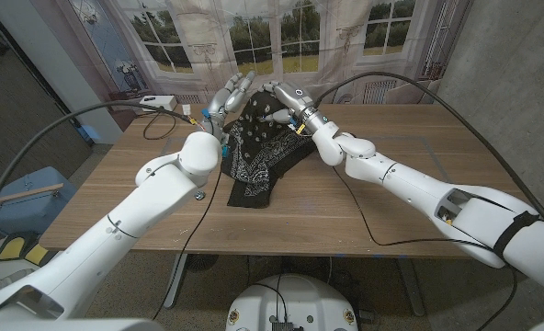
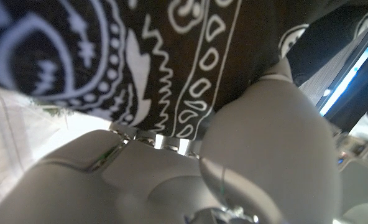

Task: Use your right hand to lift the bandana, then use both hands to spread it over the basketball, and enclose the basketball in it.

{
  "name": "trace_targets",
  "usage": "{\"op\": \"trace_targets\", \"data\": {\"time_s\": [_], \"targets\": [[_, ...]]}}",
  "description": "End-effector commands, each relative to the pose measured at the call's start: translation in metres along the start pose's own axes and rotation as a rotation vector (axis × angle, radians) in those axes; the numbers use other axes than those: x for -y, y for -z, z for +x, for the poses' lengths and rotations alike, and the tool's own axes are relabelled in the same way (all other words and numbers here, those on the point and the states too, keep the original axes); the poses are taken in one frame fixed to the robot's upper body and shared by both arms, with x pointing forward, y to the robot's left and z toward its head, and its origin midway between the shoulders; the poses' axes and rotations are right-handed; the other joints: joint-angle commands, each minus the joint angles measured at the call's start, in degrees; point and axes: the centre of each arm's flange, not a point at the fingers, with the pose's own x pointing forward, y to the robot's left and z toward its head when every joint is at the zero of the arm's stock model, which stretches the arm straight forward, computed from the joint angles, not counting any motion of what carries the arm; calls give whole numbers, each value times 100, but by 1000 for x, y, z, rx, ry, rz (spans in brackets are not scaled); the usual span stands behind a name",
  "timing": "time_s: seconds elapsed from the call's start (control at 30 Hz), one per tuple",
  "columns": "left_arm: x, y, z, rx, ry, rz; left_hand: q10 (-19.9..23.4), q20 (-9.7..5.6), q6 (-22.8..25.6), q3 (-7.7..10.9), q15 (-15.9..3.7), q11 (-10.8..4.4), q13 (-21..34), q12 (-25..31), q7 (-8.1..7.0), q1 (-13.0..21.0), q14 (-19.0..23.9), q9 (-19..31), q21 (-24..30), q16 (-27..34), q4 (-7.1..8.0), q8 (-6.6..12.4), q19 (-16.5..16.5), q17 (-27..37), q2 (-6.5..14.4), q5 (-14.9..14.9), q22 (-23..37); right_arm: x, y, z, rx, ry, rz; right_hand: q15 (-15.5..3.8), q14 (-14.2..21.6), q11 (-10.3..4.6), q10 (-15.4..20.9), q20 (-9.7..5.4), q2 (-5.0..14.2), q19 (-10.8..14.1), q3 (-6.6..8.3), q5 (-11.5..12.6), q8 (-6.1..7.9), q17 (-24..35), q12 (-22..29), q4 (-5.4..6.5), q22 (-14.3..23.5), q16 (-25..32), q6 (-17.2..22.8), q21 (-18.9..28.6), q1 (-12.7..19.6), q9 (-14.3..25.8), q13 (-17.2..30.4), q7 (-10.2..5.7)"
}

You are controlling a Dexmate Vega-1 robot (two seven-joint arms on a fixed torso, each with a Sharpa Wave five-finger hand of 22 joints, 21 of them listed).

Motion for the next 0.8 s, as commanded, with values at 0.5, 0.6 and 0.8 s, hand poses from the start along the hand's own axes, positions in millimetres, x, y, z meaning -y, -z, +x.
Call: {"op": "trace_targets", "data": {"time_s": [0.5,0.6,0.8], "targets": [[-3,6,2,52,33,-51,-48,17,-36,-1,-4,8,26,43,-6,-29,-31,22,-41,6,-15,-9,-10,8,58,21,17,19,29,44,-61,330,-76,-2553,2477,102,1805,-707,1971,-454,1191,-8,72,197,313,-692,6,10,1289,165,2107,63,687,1033],[-5,-1,-2,101,74,-104,43,5,-38,-19,-55,-18,31,88,-4,-41,145,22,8,73,-33,-8,157,7,50,25,33,21,38,46,-98,328,-115,-2553,2473,116,1795,-705,1968,-473,1194,-10,79,215,310,-689,4,5,1302,178,2110,68,689,1037],[-10,-16,-21,158,101,-150,-13,8,-155,-52,-8,30,32,71,151,-63,144,20,60,61,-50,-40,337,8,20,28,46,26,55,47,-169,327,-147,-2551,2462,114,1796,-701,1959,-514,1200,-16,77,260,306,-682,-1,-11,1306,214,2116,67,687,1025]]}}
